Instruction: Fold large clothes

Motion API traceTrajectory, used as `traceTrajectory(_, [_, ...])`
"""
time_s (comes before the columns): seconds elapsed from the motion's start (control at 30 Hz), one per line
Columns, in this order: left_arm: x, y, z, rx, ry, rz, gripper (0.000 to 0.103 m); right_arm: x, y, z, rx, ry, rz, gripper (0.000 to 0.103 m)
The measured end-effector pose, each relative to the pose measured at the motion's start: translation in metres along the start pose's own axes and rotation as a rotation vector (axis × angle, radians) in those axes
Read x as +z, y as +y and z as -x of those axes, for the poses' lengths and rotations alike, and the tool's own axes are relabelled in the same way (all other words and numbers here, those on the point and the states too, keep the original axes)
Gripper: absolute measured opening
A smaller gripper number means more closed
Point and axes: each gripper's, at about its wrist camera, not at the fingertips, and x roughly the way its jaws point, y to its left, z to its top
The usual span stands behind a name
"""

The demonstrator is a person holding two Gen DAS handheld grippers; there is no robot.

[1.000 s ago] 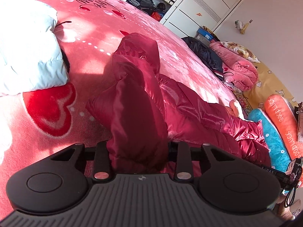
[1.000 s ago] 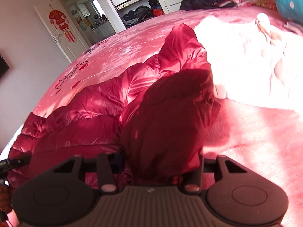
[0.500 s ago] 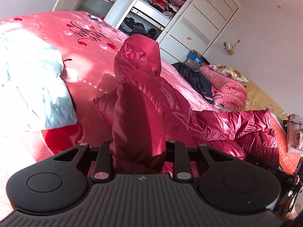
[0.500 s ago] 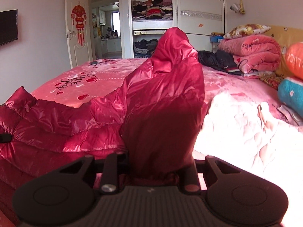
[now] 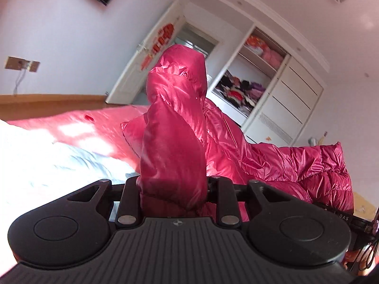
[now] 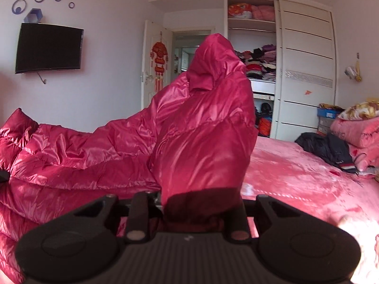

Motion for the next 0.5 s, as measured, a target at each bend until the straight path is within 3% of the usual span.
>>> traceTrajectory(0.3, [0.044, 0.072, 0.039, 0.325, -0.243, 0.068, 0.033, 0.047, 0.114, -0.122, 0.317, -0.007, -0.082, 0.026])
traceTrajectory(0.5, [0.037, 0.109, 0.030, 0.514, -0.234, 0.105, 0.033, 0.038, 0.179, -0.200, 0.386, 0.099, -0.074, 0.026])
